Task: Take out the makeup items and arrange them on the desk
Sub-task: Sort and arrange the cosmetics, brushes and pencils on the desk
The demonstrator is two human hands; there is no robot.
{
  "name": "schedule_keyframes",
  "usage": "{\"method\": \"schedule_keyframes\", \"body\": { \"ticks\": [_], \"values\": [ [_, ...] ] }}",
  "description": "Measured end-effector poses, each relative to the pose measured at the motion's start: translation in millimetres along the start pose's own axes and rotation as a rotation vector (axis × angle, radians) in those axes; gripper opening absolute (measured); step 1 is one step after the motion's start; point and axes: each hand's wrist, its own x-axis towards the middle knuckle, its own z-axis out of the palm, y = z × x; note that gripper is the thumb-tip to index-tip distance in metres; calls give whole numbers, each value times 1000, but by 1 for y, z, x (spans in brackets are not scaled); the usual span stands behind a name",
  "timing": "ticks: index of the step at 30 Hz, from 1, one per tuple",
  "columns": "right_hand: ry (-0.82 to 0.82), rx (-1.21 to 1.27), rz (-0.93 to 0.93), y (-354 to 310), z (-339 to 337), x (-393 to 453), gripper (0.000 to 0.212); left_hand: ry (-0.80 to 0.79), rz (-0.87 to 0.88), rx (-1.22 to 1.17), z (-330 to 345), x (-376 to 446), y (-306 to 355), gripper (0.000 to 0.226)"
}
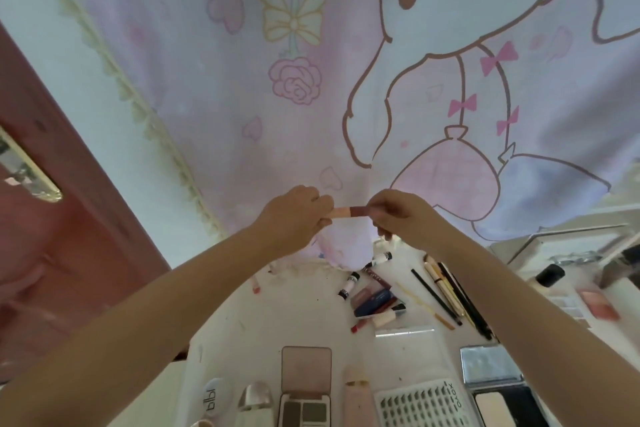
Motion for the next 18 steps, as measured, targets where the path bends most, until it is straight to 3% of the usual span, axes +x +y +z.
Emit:
{"method": "schedule_keyframes", "body": {
  "ticks": [3, 6, 8, 13, 15, 18],
  "values": [
    [101, -214, -184, 3, 3, 2, 9, 201, 120, 208, -4, -4, -3, 22],
    [217, -447, -426, 3, 4, 2, 6, 193, 142, 306, -7, 1, -2, 25],
    [254, -518, -491, 4, 4, 6, 10, 170, 138, 303, -8, 5, 0, 20],
    [18, -180, -47, -4, 5, 10, 9, 283, 118, 244, -6, 0, -2, 28],
    [65, -133, 11, 1, 6, 13, 27, 290, 136, 228, -2, -3, -1, 26],
    [173, -145, -92, 3, 7, 11, 19, 291, 132, 234, 6, -6, -2, 25]
  ]
}}
